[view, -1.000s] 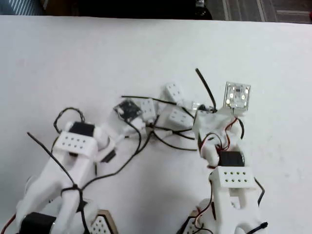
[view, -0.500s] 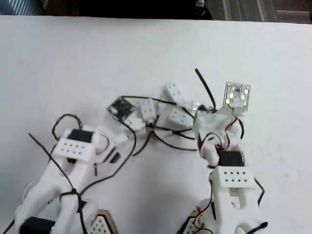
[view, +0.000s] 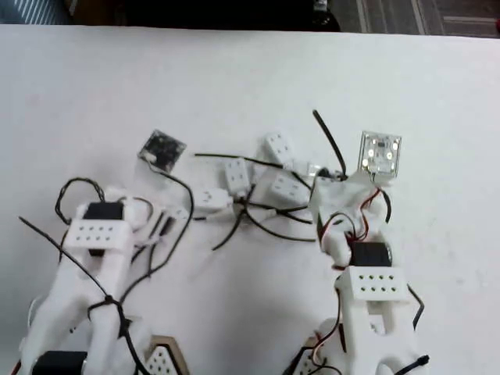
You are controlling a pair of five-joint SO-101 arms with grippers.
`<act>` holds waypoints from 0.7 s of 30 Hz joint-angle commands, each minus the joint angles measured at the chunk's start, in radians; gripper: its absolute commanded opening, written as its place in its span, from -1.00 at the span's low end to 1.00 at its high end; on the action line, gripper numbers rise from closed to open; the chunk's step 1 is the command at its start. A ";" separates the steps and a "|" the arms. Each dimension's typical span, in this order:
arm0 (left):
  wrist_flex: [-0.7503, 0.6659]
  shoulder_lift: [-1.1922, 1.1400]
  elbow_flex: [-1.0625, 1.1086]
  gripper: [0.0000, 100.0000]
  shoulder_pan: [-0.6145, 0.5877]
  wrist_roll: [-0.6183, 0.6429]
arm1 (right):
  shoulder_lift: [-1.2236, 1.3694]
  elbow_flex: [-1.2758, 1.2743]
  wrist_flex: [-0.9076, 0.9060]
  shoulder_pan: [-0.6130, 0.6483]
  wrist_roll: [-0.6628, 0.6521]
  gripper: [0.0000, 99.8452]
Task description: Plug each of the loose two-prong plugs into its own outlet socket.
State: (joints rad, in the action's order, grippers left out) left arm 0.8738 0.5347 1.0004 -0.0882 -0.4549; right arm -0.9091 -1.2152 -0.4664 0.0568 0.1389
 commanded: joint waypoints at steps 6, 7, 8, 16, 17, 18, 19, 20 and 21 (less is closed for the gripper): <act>0.238 0.022 -0.196 -0.53 0.148 -0.044 | 0.001 0.052 0.021 -0.004 0.005 -0.97; 0.236 0.022 -0.181 -0.53 0.159 -0.064 | 0.001 0.052 0.021 -0.004 0.005 -0.97; 0.224 0.022 -0.163 -0.53 0.171 -0.080 | 0.001 0.052 0.021 -0.004 0.005 -0.97; 0.008 0.021 0.018 -0.53 0.131 -0.137 | 0.001 0.052 0.021 -0.004 0.005 -0.97; -0.018 0.021 0.038 -0.53 0.120 -0.153 | 0.001 0.052 0.021 -0.004 0.005 -0.97; -0.044 0.021 0.057 -0.54 0.113 -0.164 | 0.001 0.052 0.021 -0.004 0.005 -0.97; -0.066 0.021 0.074 -0.54 0.108 -0.164 | 0.001 0.052 0.021 -0.004 0.005 -0.97; -0.083 0.021 0.089 -0.54 0.105 -0.163 | 0.001 0.052 0.021 -0.004 0.005 -0.97; -0.097 0.021 0.103 -0.54 0.105 -0.163 | 0.001 0.052 0.021 -0.004 0.005 -0.97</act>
State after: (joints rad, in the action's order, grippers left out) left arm 0.8355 0.5347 1.0833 0.0299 -0.6068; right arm -0.9091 -1.2152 -0.4664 0.0568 0.1389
